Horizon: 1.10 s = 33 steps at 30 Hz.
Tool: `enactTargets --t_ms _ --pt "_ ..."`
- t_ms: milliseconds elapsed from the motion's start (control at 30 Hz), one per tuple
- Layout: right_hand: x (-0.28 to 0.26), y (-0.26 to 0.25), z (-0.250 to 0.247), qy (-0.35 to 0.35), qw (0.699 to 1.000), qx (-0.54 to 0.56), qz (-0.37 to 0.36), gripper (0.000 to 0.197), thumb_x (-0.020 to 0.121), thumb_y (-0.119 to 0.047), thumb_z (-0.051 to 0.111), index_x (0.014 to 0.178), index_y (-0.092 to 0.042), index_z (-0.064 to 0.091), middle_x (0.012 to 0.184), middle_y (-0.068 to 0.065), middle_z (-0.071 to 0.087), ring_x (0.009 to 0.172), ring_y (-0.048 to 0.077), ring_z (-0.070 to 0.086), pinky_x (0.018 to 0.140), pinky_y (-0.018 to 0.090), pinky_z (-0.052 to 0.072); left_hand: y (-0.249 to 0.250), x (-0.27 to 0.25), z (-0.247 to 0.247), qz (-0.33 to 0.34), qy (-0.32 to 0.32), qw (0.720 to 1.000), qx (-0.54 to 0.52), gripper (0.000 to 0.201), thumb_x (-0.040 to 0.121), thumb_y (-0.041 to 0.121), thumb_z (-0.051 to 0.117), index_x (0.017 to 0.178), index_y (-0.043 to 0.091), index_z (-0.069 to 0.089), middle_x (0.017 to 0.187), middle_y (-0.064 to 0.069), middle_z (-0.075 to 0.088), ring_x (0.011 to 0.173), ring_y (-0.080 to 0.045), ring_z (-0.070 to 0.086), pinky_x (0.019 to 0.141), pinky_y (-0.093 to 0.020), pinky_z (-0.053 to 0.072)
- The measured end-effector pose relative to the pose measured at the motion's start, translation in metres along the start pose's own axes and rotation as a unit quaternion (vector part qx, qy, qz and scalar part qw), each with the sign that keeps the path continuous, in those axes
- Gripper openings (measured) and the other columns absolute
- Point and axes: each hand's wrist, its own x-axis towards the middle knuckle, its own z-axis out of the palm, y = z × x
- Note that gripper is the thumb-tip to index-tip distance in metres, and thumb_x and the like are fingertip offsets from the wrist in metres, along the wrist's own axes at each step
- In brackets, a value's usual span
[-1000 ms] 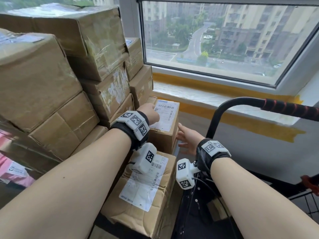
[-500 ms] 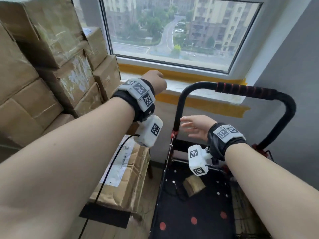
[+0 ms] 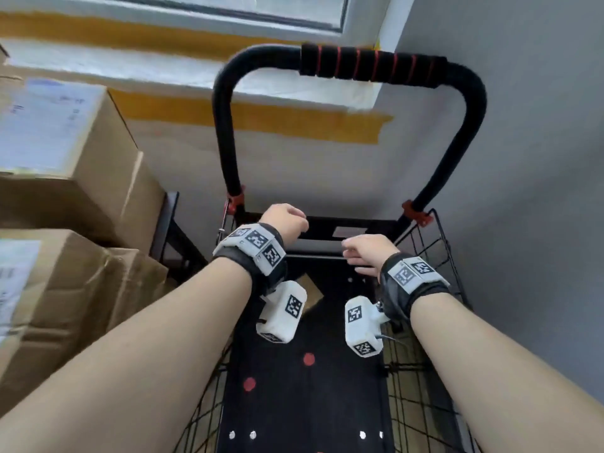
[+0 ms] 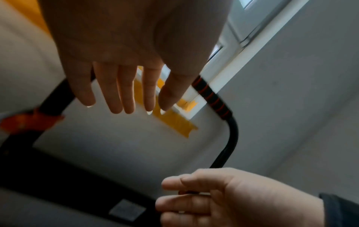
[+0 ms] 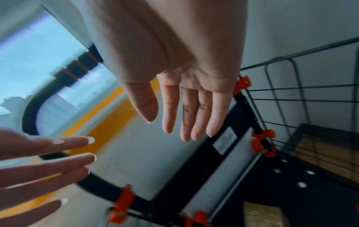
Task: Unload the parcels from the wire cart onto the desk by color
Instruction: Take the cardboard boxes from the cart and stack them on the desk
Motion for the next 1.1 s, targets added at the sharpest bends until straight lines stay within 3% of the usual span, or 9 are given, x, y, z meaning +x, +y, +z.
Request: enactTargets --t_ms 67,233,367,533,700,767,900,967,1100 --pt "0.032 0.020 0.009 -0.019 0.999 -0.009 0.028 0.018 0.096 -0.016 0.046 0.080 -0.015 0.053 0.083 0.003 0.056 0.067 0.012 0.051 0.079 0.028 0.042 -0.028 0.025 0.025 -0.035 -0.003 0.999 -0.009 0.026 0.087 0.012 0.059 0.111 0.014 0.067 0.116 -0.005 0.065 0.109 -0.020 0.059 0.079 -0.019 0.039" --pt "0.107 0.077 0.035 -0.036 0.995 -0.077 0.044 0.012 0.089 -0.014 0.054 0.078 -0.019 0.056 0.099 0.007 0.053 0.088 0.019 0.050 0.088 0.035 0.046 -0.107 0.080 0.074 -0.154 -0.002 0.987 -0.048 0.024 0.086 0.011 0.060 0.108 0.012 0.068 0.107 -0.014 0.066 0.113 -0.029 0.058 0.084 -0.032 0.046" --pt "0.164 0.118 0.065 -0.029 0.995 -0.071 0.070 0.034 0.079 -0.016 0.063 0.112 -0.009 0.065 0.081 0.004 0.058 0.087 0.023 0.053 0.084 0.033 0.043 -0.157 0.116 0.103 -0.204 -0.003 0.978 -0.041 0.025 0.086 0.011 0.059 0.109 0.010 0.067 0.114 -0.022 0.064 0.094 -0.033 0.061 0.070 -0.031 0.047" --pt "0.201 0.155 0.100 -0.005 0.990 -0.102 0.100 0.083 0.075 -0.031 0.072 0.145 -0.020 0.029 0.136 0.010 0.047 0.121 0.028 0.051 0.100 0.033 0.043 -0.204 0.141 0.132 -0.244 -0.031 0.969 -0.020 0.014 0.087 0.008 0.058 0.098 0.008 0.065 0.099 -0.014 0.062 0.106 -0.034 0.060 0.082 -0.032 0.046" --pt "0.227 0.165 0.134 -0.026 0.983 -0.163 0.073 0.114 0.067 -0.028 0.080 0.150 -0.031 0.002 0.152 0.011 0.018 0.128 0.030 0.044 0.101 0.034 0.039 -0.244 0.151 0.150 -0.286 -0.021 0.956 -0.052 0.026 0.086 0.008 0.060 0.111 0.005 0.064 0.098 -0.018 0.063 0.100 -0.036 0.061 0.075 -0.034 0.043" --pt "0.230 0.166 0.146 -0.030 0.981 -0.179 0.069 0.114 0.066 -0.028 0.081 0.149 -0.034 0.002 0.151 0.010 0.018 0.125 0.032 0.047 0.098 0.035 0.042 -0.252 0.153 0.152 -0.298 -0.011 0.952 -0.067 0.027 0.086 0.008 0.060 0.113 0.008 0.063 0.109 -0.021 0.064 0.095 -0.032 0.060 0.076 -0.032 0.044" --pt "0.232 0.168 0.153 -0.011 0.979 -0.195 0.056 0.090 0.066 -0.030 0.077 0.139 -0.028 0.023 0.135 0.009 0.035 0.107 0.031 0.056 0.080 0.028 0.041 -0.266 0.158 0.153 -0.321 -0.016 0.943 -0.084 0.027 0.090 0.012 0.055 0.114 0.001 0.061 0.095 -0.014 0.062 0.093 -0.024 0.055 0.079 -0.028 0.044" --pt "0.228 0.169 0.148 -0.022 0.980 -0.196 0.031 0.085 0.064 -0.026 0.077 0.134 -0.031 0.029 0.132 0.006 0.037 0.104 0.030 0.057 0.083 0.027 0.041 -0.266 0.160 0.150 -0.345 -0.002 0.931 -0.122 0.029 0.094 0.022 0.052 0.114 0.002 0.058 0.108 -0.013 0.059 0.102 -0.026 0.055 0.093 -0.037 0.045" --pt "0.201 0.167 0.133 -0.007 0.979 -0.189 -0.078 0.081 0.067 -0.009 0.074 0.133 -0.036 0.035 0.146 -0.003 0.022 0.110 0.028 0.056 0.093 0.027 0.041 -0.246 0.158 0.141 -0.393 -0.006 0.894 -0.217 0.050 0.095 0.049 0.042 0.131 0.015 0.042 0.115 -0.006 0.046 0.104 -0.025 0.052 0.083 -0.043 0.049"
